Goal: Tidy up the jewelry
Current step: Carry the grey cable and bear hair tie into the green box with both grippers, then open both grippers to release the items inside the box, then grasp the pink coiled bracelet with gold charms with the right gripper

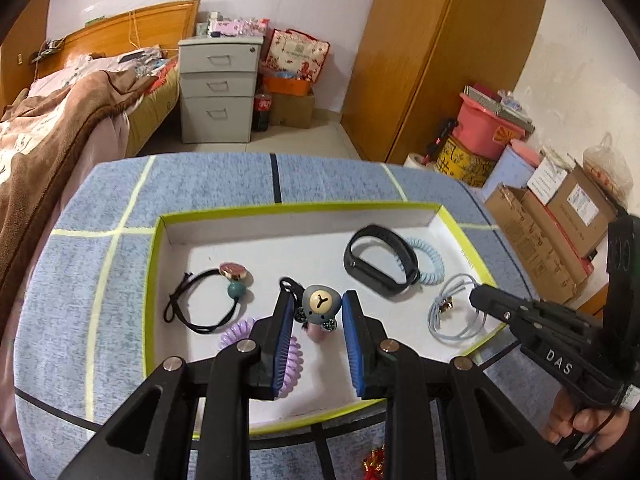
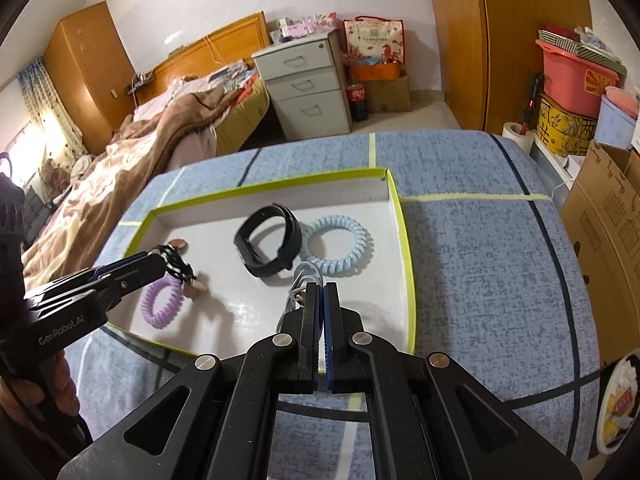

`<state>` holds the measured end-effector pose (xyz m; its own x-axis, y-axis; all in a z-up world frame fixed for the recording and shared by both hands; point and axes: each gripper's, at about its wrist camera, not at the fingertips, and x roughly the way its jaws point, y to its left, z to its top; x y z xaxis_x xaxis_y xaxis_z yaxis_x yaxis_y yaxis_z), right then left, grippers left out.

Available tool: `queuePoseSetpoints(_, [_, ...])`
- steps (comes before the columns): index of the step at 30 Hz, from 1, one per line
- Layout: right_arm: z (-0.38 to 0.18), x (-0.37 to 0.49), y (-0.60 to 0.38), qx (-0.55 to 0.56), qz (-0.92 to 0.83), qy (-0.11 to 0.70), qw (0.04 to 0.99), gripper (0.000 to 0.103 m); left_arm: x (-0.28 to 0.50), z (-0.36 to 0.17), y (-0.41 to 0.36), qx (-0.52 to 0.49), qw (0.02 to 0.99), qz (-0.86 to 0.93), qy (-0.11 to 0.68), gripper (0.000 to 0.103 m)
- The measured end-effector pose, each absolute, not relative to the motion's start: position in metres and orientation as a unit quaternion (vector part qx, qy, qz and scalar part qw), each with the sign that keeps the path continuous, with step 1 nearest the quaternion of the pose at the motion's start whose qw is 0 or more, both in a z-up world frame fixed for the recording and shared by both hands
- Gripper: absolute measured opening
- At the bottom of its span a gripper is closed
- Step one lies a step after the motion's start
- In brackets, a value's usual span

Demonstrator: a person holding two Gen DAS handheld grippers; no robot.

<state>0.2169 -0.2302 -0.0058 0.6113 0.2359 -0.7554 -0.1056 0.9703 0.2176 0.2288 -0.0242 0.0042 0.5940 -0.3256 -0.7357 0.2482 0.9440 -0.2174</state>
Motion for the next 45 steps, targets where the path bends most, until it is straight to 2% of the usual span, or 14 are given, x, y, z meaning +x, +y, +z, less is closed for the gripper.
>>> queuePoseSetpoints(19, [-0.016,0.221,-0.229,0.038,0.072,0.453,0.888,0.003,0.223,-0.016,-0.03,-0.027,0.878,-0.153,0.453,0.028])
queuePoseSetpoints(21, [-0.016,0.221,-0.229,0.037,0.071,0.453,0.888,0.009,0.221,-0.017,-0.029,-0.027,0.878,-0.15,0.454,0.031])
queuePoseSetpoints(26, [-0.015,0.219,-0.228,0.036,0.075,0.446,0.891,0.014,0.217,-0.017,-0.025,-0.032,0.879,-0.143,0.453,0.035])
queuePoseSetpoints(27, [-0.014,0.218,-0.228,0.037,0.078,0.444,0.892,0.018,0.215,-0.017,-0.024,-0.034,0.88,-0.144,0.45,0.037])
queuePoseSetpoints(29, [-0.012,0.216,-0.228,0.039,0.081,0.44,0.894,0.041,0.213,-0.014,-0.023,-0.036,0.881,-0.147,0.448,0.041])
queuePoseSetpoints(34, [-0.008,0.21,-0.225,0.041,0.086,0.435,0.896,0.043,0.207,-0.007,-0.021,-0.035,0.885,-0.145,0.441,0.042])
queuePoseSetpoints(37, [-0.006,0.204,-0.225,0.047,0.084,0.43,0.898,0.043,0.201,-0.004,-0.019,-0.028,0.889,-0.136,0.436,0.048])
queuePoseSetpoints(45, [0.004,0.183,-0.225,0.053,0.091,0.416,0.903,0.043,0.182,0.006,-0.017,-0.026,0.896,-0.131,0.424,0.048])
